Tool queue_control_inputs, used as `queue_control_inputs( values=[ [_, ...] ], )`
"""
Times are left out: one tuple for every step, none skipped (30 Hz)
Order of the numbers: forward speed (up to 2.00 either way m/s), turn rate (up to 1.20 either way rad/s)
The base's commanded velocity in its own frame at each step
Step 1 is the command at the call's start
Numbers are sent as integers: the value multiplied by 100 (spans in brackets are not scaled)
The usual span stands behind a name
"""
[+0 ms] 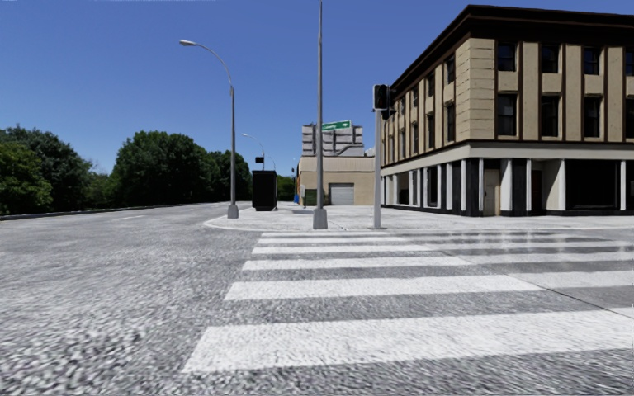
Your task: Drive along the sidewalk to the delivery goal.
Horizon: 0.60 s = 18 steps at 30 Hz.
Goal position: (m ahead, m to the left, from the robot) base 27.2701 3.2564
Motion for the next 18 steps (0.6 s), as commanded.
queue_control_inputs(
  values=[
    [186, 12],
    [186, 9],
    [186, 8],
    [186, 8],
    [186, 8],
    [186, 8],
    [186, 8],
    [186, 9],
    [186, 9],
    [186, 11],
    [180, 14],
    [180, 14],
    [174, 14],
    [172, 15],
    [171, 15],
    [170, 15],
    [170, 15],
    [170, 20]
  ],
)
